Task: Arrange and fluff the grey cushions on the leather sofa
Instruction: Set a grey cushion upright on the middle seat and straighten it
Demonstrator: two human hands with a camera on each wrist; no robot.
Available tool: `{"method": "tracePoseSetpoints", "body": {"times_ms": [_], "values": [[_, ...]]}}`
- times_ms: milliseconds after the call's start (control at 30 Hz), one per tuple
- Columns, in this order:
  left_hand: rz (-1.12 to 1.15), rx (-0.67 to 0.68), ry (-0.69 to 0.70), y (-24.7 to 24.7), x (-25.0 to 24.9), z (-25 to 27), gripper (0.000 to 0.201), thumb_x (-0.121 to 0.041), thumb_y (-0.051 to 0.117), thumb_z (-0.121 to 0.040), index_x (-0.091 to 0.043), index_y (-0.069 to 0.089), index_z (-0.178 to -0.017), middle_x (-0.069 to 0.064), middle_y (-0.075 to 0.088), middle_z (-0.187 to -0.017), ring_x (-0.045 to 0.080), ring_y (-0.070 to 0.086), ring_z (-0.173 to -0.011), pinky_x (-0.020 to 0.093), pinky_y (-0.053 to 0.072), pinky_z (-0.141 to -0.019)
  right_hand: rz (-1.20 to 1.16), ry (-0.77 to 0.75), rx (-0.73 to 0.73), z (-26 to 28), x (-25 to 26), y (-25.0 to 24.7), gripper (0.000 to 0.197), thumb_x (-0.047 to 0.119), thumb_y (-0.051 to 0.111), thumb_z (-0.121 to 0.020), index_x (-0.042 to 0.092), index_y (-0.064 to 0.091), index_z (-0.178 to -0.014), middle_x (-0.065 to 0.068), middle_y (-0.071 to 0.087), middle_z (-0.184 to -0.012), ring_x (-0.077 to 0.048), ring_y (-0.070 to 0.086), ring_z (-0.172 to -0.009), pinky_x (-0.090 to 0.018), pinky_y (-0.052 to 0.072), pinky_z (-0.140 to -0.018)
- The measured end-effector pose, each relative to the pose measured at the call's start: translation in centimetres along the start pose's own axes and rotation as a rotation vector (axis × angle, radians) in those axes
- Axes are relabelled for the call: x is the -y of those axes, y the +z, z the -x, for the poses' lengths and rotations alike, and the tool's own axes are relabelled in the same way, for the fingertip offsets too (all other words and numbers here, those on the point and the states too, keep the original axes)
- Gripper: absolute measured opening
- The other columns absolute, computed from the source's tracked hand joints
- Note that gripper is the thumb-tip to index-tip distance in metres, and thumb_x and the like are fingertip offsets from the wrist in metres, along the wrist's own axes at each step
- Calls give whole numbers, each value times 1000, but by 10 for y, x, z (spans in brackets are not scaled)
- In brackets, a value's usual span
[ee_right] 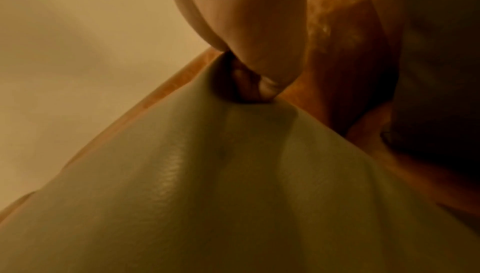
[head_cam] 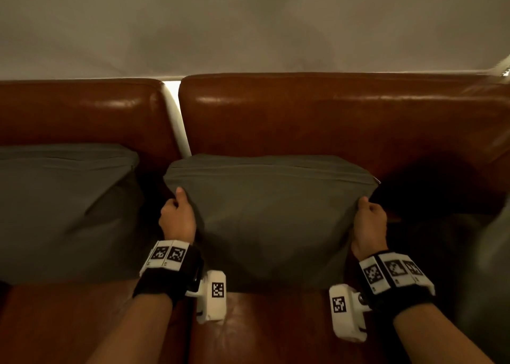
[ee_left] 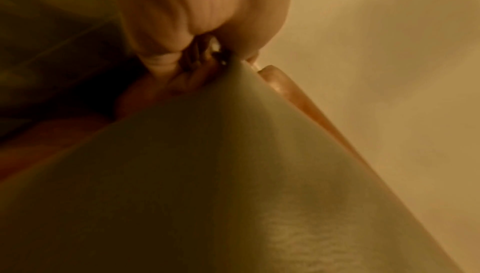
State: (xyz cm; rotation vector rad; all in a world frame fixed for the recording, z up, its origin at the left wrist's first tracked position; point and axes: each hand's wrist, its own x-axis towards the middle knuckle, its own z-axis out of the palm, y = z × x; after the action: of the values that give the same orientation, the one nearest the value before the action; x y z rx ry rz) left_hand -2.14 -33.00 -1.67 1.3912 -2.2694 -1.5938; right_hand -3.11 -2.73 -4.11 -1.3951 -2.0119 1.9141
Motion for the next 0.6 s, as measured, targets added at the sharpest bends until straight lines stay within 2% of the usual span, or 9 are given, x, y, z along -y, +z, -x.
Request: {"method": "tracePoseSetpoints", "body": {"times_ms": [100,133,200,300,367,433,467,567,600], "values": [[126,57,-48,-5,-3,-16,66,-65,34,-91,-19,46,-137,10,50,-138,31,47,-124,41,35,-103,-111,101,77,-11,16,-5,51,46,49,-97,12,52,-135,-8,62,-121,-27,61,-108,-34,52,-73],[141,66,-50,-6,-5,-24,74,-73,34,-85,-21,46,-137,9,50,-138,31,48,-124,44,35,-105,-115,103,101,-17,24,-7,56,52,49,-95,11,53,-133,-8,64,-118,-26,62,-105,-34,52,-73],[132,48,-51,-7,-13,-43,80,-79,38,-77,-17,57,-123,9,58,-127,30,54,-116,49,38,-105,-22,95,116,-35,39,-8,61,58,49,-93,8,56,-127,-9,64,-115,-28,62,-105,-41,52,-86],[70,11,-6,-3,-24,-66,46,-57,55,-86,-12,61,-79,11,64,-89,31,61,-95,46,46,-95,155,56,94,-68,50,-9,51,50,61,-88,5,64,-114,-13,65,-119,-35,61,-108,-53,48,-98],[-4,19,7,1,-22,-76,40,-43,57,-91,-3,61,-84,7,58,-79,33,58,-92,40,46,-88,233,27,134,-84,43,-9,35,39,64,-90,5,66,-92,-17,67,-111,-36,63,-104,-56,48,-97],[-57,30,-46,4,-12,-79,47,-39,57,-92,6,59,-106,11,58,-91,35,56,-98,40,43,-89,296,37,133,-93,27,-11,31,37,66,-89,7,65,-80,-20,68,-105,-37,64,-100,-57,48,-96],[-72,30,-60,4,-7,-77,49,-39,57,-92,7,58,-109,16,58,-97,36,56,-101,40,42,-89,315,43,122,-95,20,-12,32,39,67,-87,9,65,-79,-19,68,-104,-37,64,-99,-57,49,-96],[-167,23,8,-2,-12,-68,45,-40,52,-95,4,61,-86,22,61,-92,41,57,-104,36,38,-80,306,26,107,-104,7,-18,46,58,68,-74,14,66,-84,-15,68,-107,-36,64,-101,-55,49,-95],[-202,13,55,-6,-18,-64,47,-41,47,-97,3,62,-89,23,60,-96,41,55,-108,37,38,-83,294,18,94,-104,10,-21,58,66,64,-68,13,66,-91,-14,68,-108,-36,64,-101,-55,50,-94]]}}
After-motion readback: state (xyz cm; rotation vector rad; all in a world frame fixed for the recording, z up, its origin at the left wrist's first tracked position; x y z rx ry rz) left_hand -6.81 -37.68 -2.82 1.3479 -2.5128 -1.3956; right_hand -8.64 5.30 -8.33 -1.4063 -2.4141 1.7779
